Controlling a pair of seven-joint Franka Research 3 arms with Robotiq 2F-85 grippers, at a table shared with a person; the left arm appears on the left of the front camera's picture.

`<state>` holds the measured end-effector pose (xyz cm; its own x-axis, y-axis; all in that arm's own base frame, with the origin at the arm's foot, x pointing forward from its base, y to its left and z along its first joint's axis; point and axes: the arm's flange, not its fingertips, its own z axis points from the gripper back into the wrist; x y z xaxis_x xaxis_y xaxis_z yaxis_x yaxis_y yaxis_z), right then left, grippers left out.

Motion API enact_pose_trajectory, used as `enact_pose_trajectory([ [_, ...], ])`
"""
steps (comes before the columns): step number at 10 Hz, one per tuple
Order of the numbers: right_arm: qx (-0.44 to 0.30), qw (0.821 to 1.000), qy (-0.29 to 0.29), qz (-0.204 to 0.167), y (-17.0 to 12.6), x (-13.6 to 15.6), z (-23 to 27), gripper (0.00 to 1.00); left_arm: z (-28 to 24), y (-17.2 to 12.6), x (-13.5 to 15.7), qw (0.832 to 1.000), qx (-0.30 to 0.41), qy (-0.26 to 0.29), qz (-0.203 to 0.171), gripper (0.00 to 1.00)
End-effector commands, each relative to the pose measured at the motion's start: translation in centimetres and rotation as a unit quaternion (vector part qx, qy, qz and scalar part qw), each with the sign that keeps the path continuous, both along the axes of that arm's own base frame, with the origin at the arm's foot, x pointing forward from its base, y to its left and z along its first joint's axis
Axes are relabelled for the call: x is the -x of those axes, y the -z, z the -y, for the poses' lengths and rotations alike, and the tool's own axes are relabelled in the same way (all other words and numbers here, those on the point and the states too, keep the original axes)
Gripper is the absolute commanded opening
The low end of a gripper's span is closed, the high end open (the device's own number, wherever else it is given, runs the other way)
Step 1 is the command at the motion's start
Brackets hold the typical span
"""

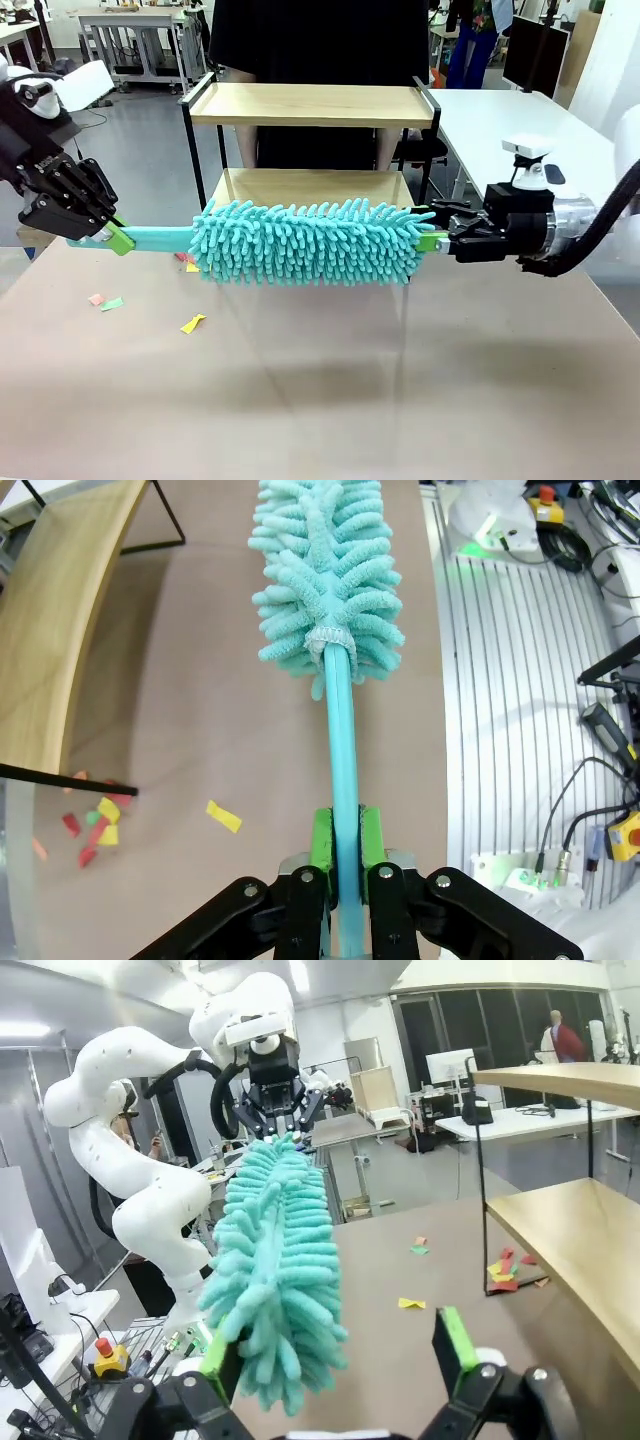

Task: Clean the shelf.
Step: Hand the Duster back to the human.

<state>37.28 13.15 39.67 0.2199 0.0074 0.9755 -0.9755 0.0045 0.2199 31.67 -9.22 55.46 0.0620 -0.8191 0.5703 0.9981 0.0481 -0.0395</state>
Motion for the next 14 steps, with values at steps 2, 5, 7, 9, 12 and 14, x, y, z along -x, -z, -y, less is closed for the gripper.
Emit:
enact_pose_trajectory([
  [2, -0.019, 1.0, -0.023, 0.006, 0.6, 1.3, -2.5, 1.0, 0.0, -0.2, 0.1, 1.0, 0.015, 0.007, 0.004, 0.13],
  [5, -0.025, 0.998, -0.05, 0.0, 1.0, 1.3, -4.9, 1.0, 0.0, -0.2, 0.1, 1.0, 0.015, 0.007, 0.004, 0.13],
  [7, -0.023, 0.998, -0.062, 0.002, 0.9, 1.2, -6.0, 1.0, 0.0, -0.2, 0.1, 1.0, 0.015, 0.007, 0.004, 0.13],
  [9, -0.029, 0.998, -0.063, 0.004, 0.9, 1.1, -6.3, 1.0, 0.0, -0.2, 0.1, 1.0, 0.015, 0.007, 0.004, 0.13],
  [12, -0.044, 0.997, -0.06, 0.008, 1.0, 1.0, -6.1, 0.4, 0.0, -0.2, 0.1, 1.0, 0.015, 0.007, 0.004, 0.13],
  [14, -0.048, 0.997, -0.068, 0.001, 1.2, 0.8, -5.9, 0.36, 0.0, -0.2, 0.1, 1.0, 0.015, 0.007, 0.004, 0.13],
])
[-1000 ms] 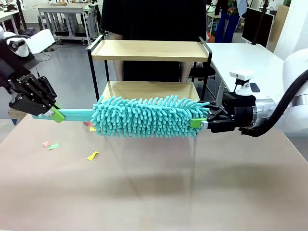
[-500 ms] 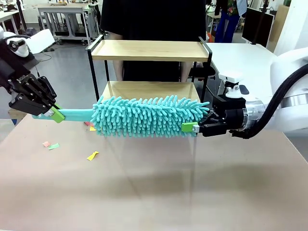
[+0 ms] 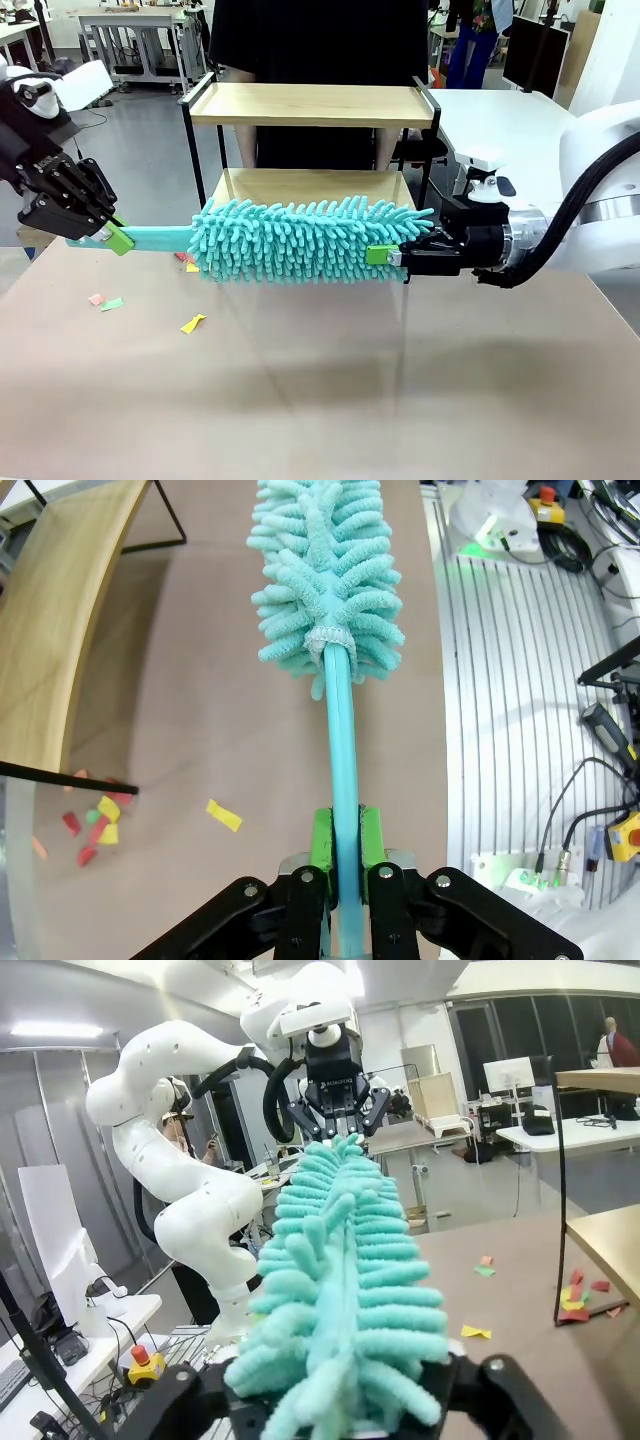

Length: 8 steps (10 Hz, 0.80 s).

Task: Clean the shelf.
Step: Hand the Duster back to the human.

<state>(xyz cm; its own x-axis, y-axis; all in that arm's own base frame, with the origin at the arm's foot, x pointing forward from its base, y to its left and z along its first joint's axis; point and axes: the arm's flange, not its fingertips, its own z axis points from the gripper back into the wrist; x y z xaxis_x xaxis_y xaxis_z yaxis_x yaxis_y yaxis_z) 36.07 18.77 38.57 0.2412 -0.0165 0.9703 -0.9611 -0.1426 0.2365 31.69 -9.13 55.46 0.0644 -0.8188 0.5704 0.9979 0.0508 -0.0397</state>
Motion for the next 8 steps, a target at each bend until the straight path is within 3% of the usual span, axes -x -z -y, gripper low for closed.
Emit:
enact_pose_trajectory([
  [1, -0.023, 1.0, -0.002, 0.009, 0.12, -0.41, -0.28, 0.0, 0.05, -0.19, 0.09, 1.0, 0.015, 0.009, 0.004, 0.13],
  [8, -0.022, 0.999, -0.018, 0.032, 0.36, -0.3, -0.11, 0.0, 0.05, -0.19, 0.09, 1.0, 0.015, 0.009, 0.004, 0.13],
])
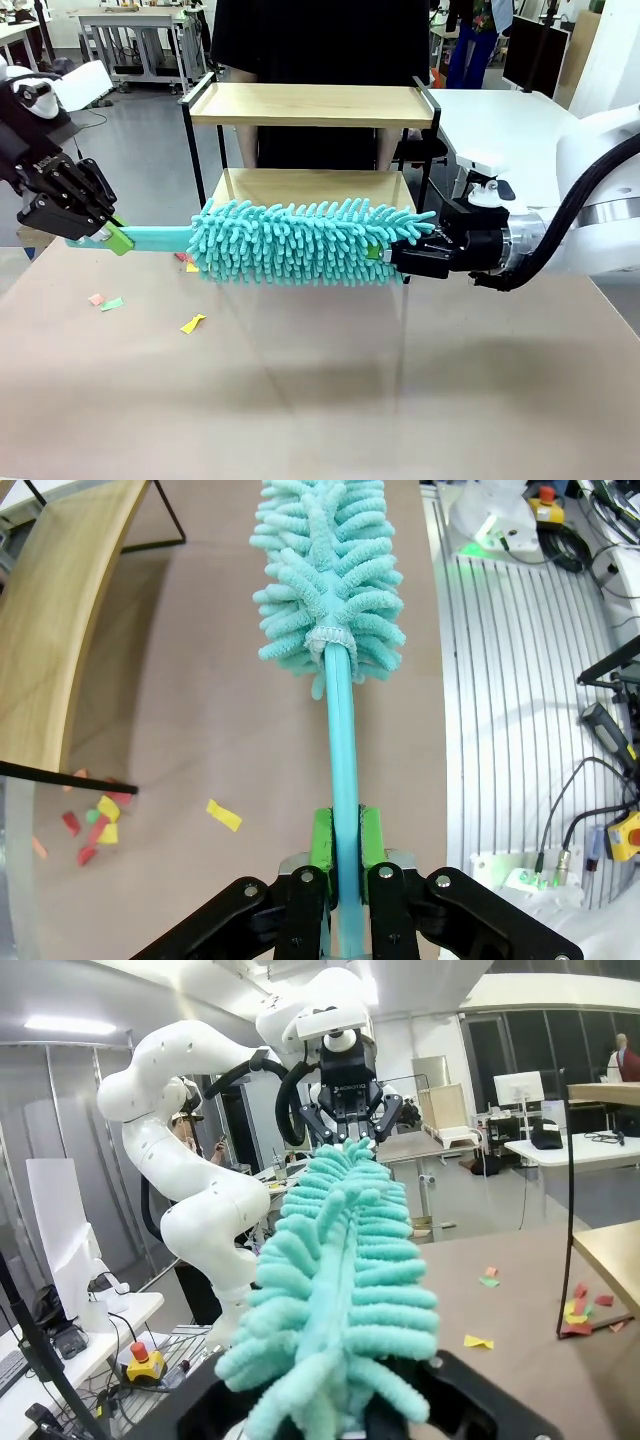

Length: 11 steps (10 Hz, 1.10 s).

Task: Clean the shelf.
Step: Hand the Duster back to the human.

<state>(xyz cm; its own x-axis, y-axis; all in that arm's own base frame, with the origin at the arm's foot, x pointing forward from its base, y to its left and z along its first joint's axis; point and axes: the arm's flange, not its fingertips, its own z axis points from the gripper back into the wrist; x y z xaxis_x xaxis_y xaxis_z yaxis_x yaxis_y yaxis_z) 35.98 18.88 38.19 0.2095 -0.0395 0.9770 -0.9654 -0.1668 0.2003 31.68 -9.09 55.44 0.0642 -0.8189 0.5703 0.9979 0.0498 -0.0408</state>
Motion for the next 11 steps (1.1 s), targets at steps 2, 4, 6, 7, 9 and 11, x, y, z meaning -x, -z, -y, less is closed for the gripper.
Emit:
enact_pose_trajectory([
  [2, 0.018, 1.0, -0.008, -0.024, -0.1, -0.8, -0.3, 0.0, 0.0, 0.0, 0.0, 1.0, 0.0, 0.0, 0.0, 0.29],
  [4, 0.001, 1.0, -0.001, 0.0, 0.0, 0.0, 0.0, 0.0, 0.0, 0.0, 0.2, 1.0, 0.011, 0.005, 0.011, 0.86],
  [6, 0.001, 1.0, -0.001, 0.0, 0.0, 0.0, 0.0, 0.0, -1.1, -1.0, 0.3, 0.995, 0.095, 0.008, 0.007, 0.84],
  [7, 0.001, 1.0, -0.001, 0.0, 0.0, 0.0, 0.0, 0.0, -2.3, -1.8, 0.6, 0.989, 0.144, 0.003, 0.009, 1.0],
  [9, 0.001, 1.0, -0.001, 0.0, 0.0, 0.0, 0.0, 0.0, -5.9, -3.6, 0.9, 0.98, 0.194, -0.017, 0.035, 1.0],
  [11, 0.001, 1.0, -0.001, 0.0, 0.0, 0.0, 0.0, 0.0, -10.8, -4.7, 1.1, 0.968, 0.241, -0.036, 0.056, 1.0],
])
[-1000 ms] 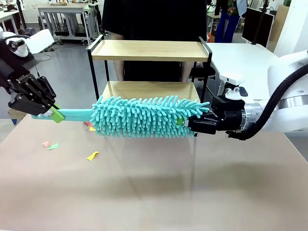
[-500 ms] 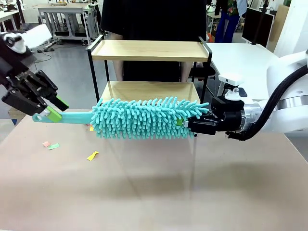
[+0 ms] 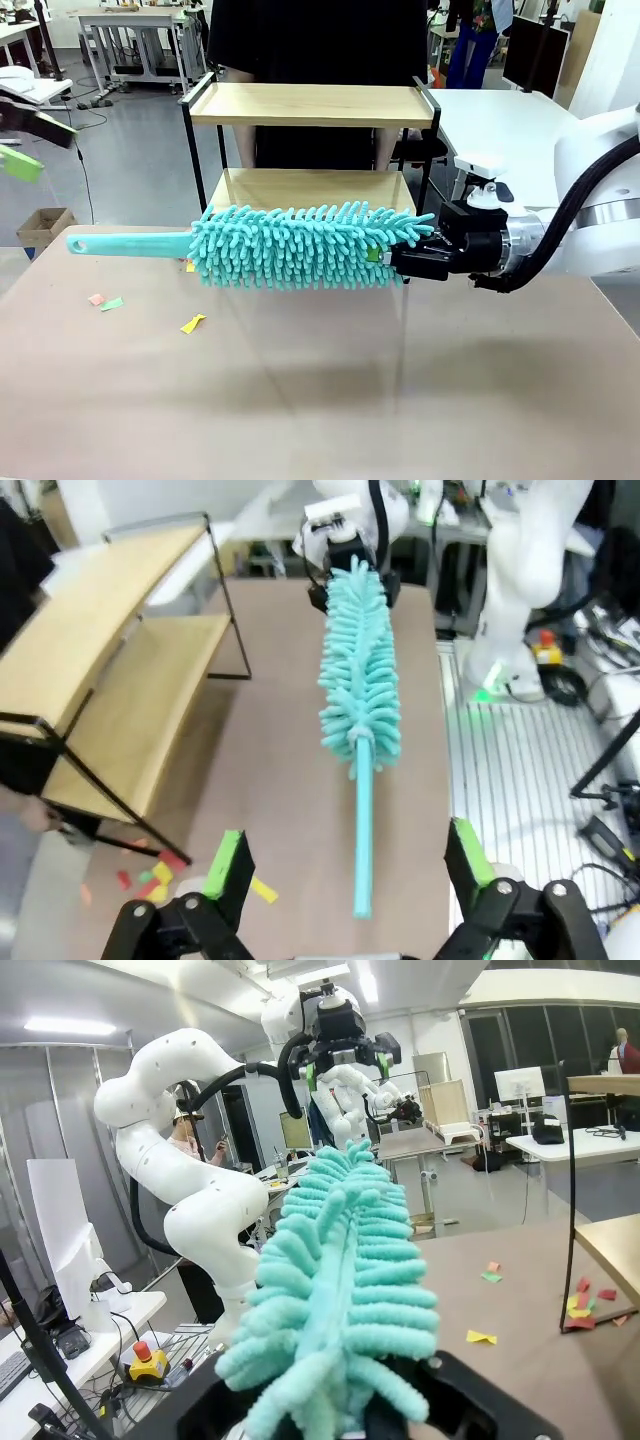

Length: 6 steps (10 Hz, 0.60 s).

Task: Clean the shelf.
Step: Hand the Duster back to the human.

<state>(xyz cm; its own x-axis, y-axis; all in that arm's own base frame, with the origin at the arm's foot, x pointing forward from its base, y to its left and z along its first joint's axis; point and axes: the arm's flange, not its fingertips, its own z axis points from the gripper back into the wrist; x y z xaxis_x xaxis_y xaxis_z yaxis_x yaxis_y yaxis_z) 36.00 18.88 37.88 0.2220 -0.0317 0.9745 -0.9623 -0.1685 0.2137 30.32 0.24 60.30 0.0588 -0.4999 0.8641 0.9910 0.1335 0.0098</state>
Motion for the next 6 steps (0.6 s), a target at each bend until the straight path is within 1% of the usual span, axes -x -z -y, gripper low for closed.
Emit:
enact_pose_trajectory([
  [1, -0.003, 1.0, 0.0, 0.007, -0.3, 0.0, 0.0, 0.0, -3.7, -0.1, -0.1, 0.999, 0.04, -0.001, 0.021, 1.0],
  [2, -0.003, 1.0, 0.0, 0.007, -0.3, 0.0, 0.0, 0.0, -5.4, 0.1, 0.2, 0.999, 0.044, -0.012, 0.024, 1.0],
  [3, -0.003, 1.0, 0.0, 0.007, -0.3, 0.0, 0.0, 0.0, -6.6, 0.5, 0.5, 0.999, 0.04, -0.011, 0.024, 1.0],
  [5, -0.003, 1.0, 0.0, 0.007, -0.3, 0.0, 0.0, 0.0, -7.1, 0.7, 0.3, 0.999, 0.037, -0.022, 0.017, 1.0],
  [6, -0.003, 1.0, 0.0, 0.007, -0.3, 0.0, 0.0, 0.0, -6.3, 0.4, 0.4, 0.999, 0.046, -0.015, 0.018, 1.0],
])
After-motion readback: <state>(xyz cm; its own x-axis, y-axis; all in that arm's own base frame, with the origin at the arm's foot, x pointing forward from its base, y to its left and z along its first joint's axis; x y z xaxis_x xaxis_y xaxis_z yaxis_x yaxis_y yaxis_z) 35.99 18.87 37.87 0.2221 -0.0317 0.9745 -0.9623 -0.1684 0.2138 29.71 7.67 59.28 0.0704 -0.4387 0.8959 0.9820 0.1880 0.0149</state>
